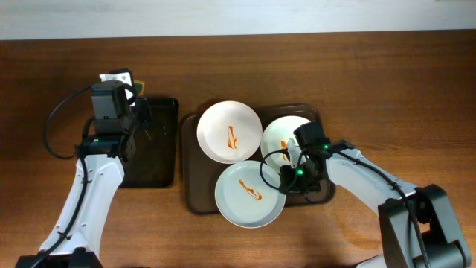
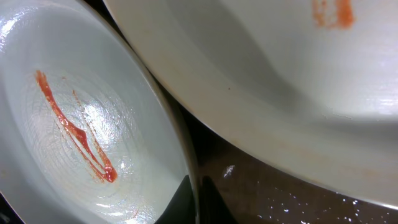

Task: Clean dirty plates on tray and stack at the side

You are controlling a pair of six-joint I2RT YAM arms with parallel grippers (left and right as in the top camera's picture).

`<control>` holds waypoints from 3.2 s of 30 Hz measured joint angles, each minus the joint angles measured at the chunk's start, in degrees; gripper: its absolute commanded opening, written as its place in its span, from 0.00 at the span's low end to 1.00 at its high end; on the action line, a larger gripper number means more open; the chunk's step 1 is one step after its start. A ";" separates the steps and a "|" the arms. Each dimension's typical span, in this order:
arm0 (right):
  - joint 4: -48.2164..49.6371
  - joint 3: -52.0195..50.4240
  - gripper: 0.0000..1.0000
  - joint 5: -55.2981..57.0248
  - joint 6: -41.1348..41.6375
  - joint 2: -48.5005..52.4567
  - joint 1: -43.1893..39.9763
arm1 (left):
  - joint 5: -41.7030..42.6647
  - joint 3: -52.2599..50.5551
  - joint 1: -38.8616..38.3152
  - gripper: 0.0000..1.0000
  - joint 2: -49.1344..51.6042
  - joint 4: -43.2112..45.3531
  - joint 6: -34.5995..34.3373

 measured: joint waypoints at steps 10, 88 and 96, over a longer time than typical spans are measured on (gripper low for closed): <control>0.20 0.00 0.04 -0.02 0.00 0.09 0.00 | 5.38 0.31 -0.11 0.00 0.87 -14.73 -2.25; 3.72 0.00 0.04 0.17 0.00 0.11 0.00 | 48.09 -16.81 -31.52 0.00 12.79 11.61 -54.29; 3.63 0.00 0.04 0.17 0.02 0.11 0.00 | 51.41 -17.16 -31.54 0.00 12.79 11.76 -54.29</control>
